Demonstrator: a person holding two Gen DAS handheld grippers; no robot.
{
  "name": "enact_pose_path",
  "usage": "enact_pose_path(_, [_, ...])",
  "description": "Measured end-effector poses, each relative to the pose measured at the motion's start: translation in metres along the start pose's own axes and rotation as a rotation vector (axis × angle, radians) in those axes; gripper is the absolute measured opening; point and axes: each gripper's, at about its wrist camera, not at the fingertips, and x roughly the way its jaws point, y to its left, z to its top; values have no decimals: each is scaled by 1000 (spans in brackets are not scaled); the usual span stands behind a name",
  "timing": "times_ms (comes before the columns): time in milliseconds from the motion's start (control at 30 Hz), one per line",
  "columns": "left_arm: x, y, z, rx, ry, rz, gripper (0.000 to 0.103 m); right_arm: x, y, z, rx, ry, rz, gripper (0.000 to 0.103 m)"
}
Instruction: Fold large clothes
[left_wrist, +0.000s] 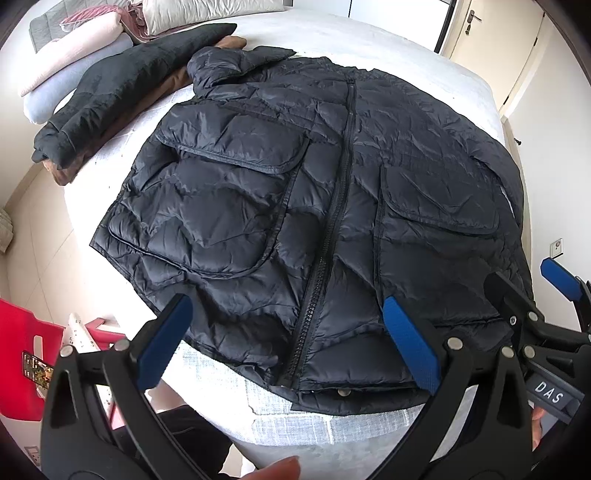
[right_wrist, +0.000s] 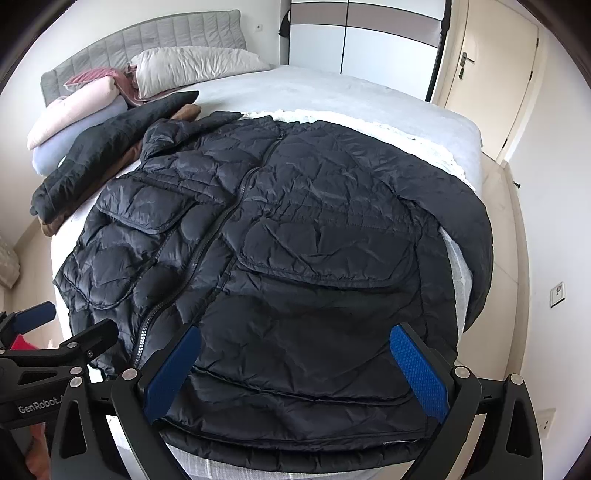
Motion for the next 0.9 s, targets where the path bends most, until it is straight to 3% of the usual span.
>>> enact_pose_path(900, [1, 2, -1, 2, 3, 3, 103, 4, 3, -1, -10, 15, 0, 103])
